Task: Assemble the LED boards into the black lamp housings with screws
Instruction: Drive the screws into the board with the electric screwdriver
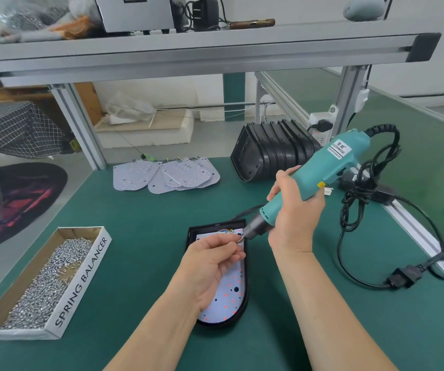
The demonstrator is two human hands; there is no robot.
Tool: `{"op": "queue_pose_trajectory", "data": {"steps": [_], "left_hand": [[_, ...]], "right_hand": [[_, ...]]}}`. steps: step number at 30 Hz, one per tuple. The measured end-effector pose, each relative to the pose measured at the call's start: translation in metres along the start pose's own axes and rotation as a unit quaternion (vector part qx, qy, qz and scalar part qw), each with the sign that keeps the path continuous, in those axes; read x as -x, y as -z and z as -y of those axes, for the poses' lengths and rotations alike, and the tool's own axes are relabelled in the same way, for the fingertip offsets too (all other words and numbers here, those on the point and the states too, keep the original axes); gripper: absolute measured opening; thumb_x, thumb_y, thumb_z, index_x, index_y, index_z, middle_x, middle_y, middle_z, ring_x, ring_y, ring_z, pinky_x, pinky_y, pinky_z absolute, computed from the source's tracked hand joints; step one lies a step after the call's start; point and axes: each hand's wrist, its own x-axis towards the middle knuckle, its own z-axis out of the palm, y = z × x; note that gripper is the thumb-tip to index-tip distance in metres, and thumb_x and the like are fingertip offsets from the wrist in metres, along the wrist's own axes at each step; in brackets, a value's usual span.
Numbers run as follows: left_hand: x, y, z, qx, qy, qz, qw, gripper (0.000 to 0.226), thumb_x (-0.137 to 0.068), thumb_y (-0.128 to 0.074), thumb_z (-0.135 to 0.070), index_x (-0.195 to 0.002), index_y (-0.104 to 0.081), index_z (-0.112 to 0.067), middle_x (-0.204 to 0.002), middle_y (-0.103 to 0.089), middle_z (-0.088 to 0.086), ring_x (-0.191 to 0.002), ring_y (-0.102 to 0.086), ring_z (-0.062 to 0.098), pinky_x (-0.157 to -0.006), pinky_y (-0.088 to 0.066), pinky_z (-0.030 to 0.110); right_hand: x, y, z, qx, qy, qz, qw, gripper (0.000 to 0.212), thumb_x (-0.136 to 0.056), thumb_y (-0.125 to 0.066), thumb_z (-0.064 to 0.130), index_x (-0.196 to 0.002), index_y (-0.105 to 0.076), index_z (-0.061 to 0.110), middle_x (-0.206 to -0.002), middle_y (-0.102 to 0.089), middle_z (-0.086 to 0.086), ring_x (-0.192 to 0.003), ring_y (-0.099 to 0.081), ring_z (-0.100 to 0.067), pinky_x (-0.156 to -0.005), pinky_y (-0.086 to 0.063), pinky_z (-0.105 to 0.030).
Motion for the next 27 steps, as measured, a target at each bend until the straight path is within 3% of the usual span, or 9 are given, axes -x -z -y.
{"op": "queue_pose_trajectory", "data": {"steps": [6,8,11,13,15,17,19,22,27], "left_hand": [[0.003,-0.002,0.003,0.008,-0.013,-0.007,1.000,0.020,-0.090,-0.063,0.011,-0.099,-0.075,-0.003,-0.083,-0.074,0.014,-0.071,-0.072,0.020,-0.070,-0.058,0.020],[0.005,-0.001,0.003,-0.101,-0.041,-0.030,0.994,0.024,-0.093,-0.066,0.000,-0.114,-0.070,-0.011,-0.077,-0.073,0.006,-0.067,-0.068,0.016,-0.068,-0.055,0.020],[0.007,0.001,0.000,-0.376,-0.107,-0.125,0.912,0.027,-0.094,-0.067,-0.022,-0.120,-0.068,-0.027,-0.065,-0.058,-0.010,-0.064,-0.057,0.010,-0.063,-0.043,0.020],[0.009,0.000,-0.001,-0.534,-0.117,-0.143,0.825,0.035,-0.093,-0.063,-0.033,-0.128,-0.065,-0.039,-0.074,-0.056,-0.011,-0.076,-0.056,0.014,-0.066,-0.041,0.026],[0.011,-0.005,-0.001,-0.640,-0.111,-0.132,0.748,0.037,-0.094,-0.058,-0.042,-0.131,-0.060,-0.046,-0.090,-0.067,-0.009,-0.091,-0.061,0.020,-0.073,-0.044,0.028],[0.009,-0.010,0.001,-0.695,-0.127,-0.120,0.698,0.024,-0.095,-0.052,-0.043,-0.117,-0.061,-0.038,-0.090,-0.069,-0.004,-0.090,-0.063,0.025,-0.067,-0.044,0.029],[0.006,-0.013,0.003,-0.738,-0.141,-0.108,0.652,0.015,-0.096,-0.048,-0.040,-0.100,-0.051,-0.025,-0.076,-0.060,-0.001,-0.078,-0.058,0.026,-0.054,-0.033,0.027],[0.003,-0.015,0.003,-0.764,-0.144,-0.097,0.622,0.014,-0.097,-0.046,-0.038,-0.096,-0.045,-0.024,-0.071,-0.052,-0.002,-0.073,-0.051,0.026,-0.049,-0.022,0.028],[0.002,-0.015,0.003,-0.773,-0.151,-0.094,0.608,0.017,-0.099,-0.045,-0.038,-0.110,-0.054,-0.028,-0.081,-0.062,0.000,-0.074,-0.050,0.026,-0.051,-0.026,0.029]], "right_hand": [[-0.002,-0.003,-0.003,0.032,0.015,-0.032,0.999,0.015,-0.082,-0.063,0.004,-0.088,-0.050,0.009,-0.062,-0.049,-0.003,-0.049,-0.046,-0.013,-0.052,-0.044,-0.022],[-0.005,-0.001,-0.001,0.031,0.015,-0.031,0.999,0.015,-0.081,-0.064,0.007,-0.089,-0.051,0.008,-0.063,-0.050,-0.005,-0.050,-0.047,-0.015,-0.052,-0.045,-0.022],[-0.010,-0.002,0.002,0.030,0.025,-0.023,0.999,0.015,-0.080,-0.064,0.008,-0.087,-0.051,0.009,-0.066,-0.050,-0.007,-0.051,-0.047,-0.016,-0.053,-0.045,-0.023],[-0.012,-0.003,0.002,0.035,0.034,-0.018,0.999,0.015,-0.080,-0.064,0.008,-0.088,-0.051,0.008,-0.068,-0.050,-0.010,-0.051,-0.047,-0.016,-0.053,-0.045,-0.023],[-0.013,-0.005,0.000,0.042,0.042,-0.010,0.998,0.016,-0.080,-0.065,0.008,-0.089,-0.052,0.007,-0.072,-0.051,-0.012,-0.051,-0.048,-0.016,-0.052,-0.045,-0.023],[-0.014,-0.006,-0.004,0.062,0.055,0.004,0.997,0.015,-0.080,-0.066,0.010,-0.086,-0.053,0.011,-0.073,-0.052,-0.011,-0.053,-0.049,-0.018,-0.053,-0.046,-0.027],[-0.015,-0.006,-0.009,0.106,0.085,0.027,0.990,0.015,-0.080,-0.067,0.013,-0.083,-0.053,0.018,-0.072,-0.054,-0.009,-0.056,-0.051,-0.026,-0.056,-0.047,-0.034],[-0.015,-0.002,-0.017,0.165,0.125,0.066,0.976,0.016,-0.079,-0.069,0.019,-0.083,-0.054,0.020,-0.068,-0.056,-0.004,-0.057,-0.053,-0.035,-0.057,-0.051,-0.043],[-0.011,0.000,-0.027,0.201,0.148,0.093,0.964,0.016,-0.078,-0.069,0.027,-0.083,-0.054,0.026,-0.065,-0.056,0.010,-0.056,-0.056,-0.031,-0.055,-0.051,-0.042]]}}
